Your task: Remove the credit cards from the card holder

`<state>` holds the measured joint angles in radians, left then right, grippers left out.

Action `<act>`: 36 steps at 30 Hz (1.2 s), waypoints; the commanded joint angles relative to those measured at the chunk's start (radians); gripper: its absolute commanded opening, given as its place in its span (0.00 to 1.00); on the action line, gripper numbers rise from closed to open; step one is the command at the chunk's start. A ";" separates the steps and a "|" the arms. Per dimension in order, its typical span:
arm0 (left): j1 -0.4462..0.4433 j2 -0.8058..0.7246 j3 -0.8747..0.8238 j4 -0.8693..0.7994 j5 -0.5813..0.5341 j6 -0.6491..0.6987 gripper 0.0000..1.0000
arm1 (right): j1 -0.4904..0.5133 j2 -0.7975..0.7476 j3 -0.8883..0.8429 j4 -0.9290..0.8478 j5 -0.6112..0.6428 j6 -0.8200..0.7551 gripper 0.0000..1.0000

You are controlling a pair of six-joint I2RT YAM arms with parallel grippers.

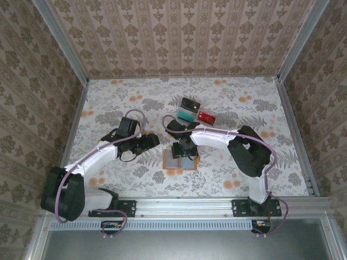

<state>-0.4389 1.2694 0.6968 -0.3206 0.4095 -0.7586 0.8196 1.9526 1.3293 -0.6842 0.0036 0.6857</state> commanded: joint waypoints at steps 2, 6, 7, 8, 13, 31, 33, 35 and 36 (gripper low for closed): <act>-0.046 0.046 0.025 0.060 0.052 -0.036 0.55 | -0.003 0.049 -0.012 -0.039 0.058 -0.022 0.55; -0.086 0.095 0.026 0.091 0.066 -0.064 0.42 | -0.003 0.053 -0.034 -0.028 0.065 -0.033 0.51; -0.095 0.106 0.026 0.101 0.068 -0.071 0.41 | -0.003 0.053 -0.038 -0.024 0.064 -0.036 0.51; -0.107 0.118 0.030 0.111 0.068 -0.080 0.41 | -0.003 0.054 -0.042 -0.019 0.063 -0.038 0.50; -0.143 0.177 0.040 0.128 0.080 -0.101 0.39 | -0.004 0.047 -0.059 0.002 0.048 -0.052 0.46; -0.165 0.170 0.032 0.155 0.126 -0.108 0.26 | -0.011 0.031 -0.076 0.027 0.027 -0.058 0.43; -0.171 0.186 0.035 0.150 0.126 -0.104 0.26 | -0.012 0.031 -0.077 0.030 0.024 -0.057 0.41; -0.173 0.204 0.033 0.153 0.130 -0.104 0.26 | -0.014 0.031 -0.076 0.034 0.018 -0.057 0.40; -0.175 0.210 0.032 0.155 0.133 -0.104 0.26 | -0.013 0.030 -0.077 0.035 0.015 -0.057 0.40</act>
<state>-0.6075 1.4528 0.7136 -0.1703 0.5194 -0.8680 0.8150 1.9408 1.2976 -0.6632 0.0357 0.6315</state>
